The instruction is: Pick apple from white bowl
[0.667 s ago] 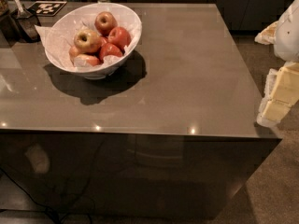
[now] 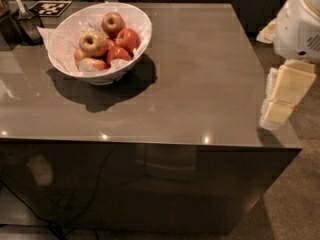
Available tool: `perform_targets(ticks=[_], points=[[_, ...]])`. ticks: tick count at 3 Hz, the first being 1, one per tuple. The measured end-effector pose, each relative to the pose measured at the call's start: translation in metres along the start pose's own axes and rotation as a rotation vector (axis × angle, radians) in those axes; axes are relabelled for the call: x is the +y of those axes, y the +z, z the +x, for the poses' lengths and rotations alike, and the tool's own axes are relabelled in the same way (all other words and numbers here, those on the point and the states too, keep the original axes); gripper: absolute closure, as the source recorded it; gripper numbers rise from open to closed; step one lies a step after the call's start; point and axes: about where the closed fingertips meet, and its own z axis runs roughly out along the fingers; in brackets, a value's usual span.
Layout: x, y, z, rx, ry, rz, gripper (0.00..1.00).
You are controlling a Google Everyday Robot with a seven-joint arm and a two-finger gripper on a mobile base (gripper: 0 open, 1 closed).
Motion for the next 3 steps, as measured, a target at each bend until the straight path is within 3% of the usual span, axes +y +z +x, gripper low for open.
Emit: perform_targets(ticks=[1, 2, 3], points=[[-0.006, 0.002, -0.036, 0.011, -0.062, 0.0, 0.0], [-0.012, 0.013, -0.046, -0.001, -0.068, 0.004, 0.0], [-0.035, 0.029, -0.087, -0.026, -0.081, 0.008, 0.0]])
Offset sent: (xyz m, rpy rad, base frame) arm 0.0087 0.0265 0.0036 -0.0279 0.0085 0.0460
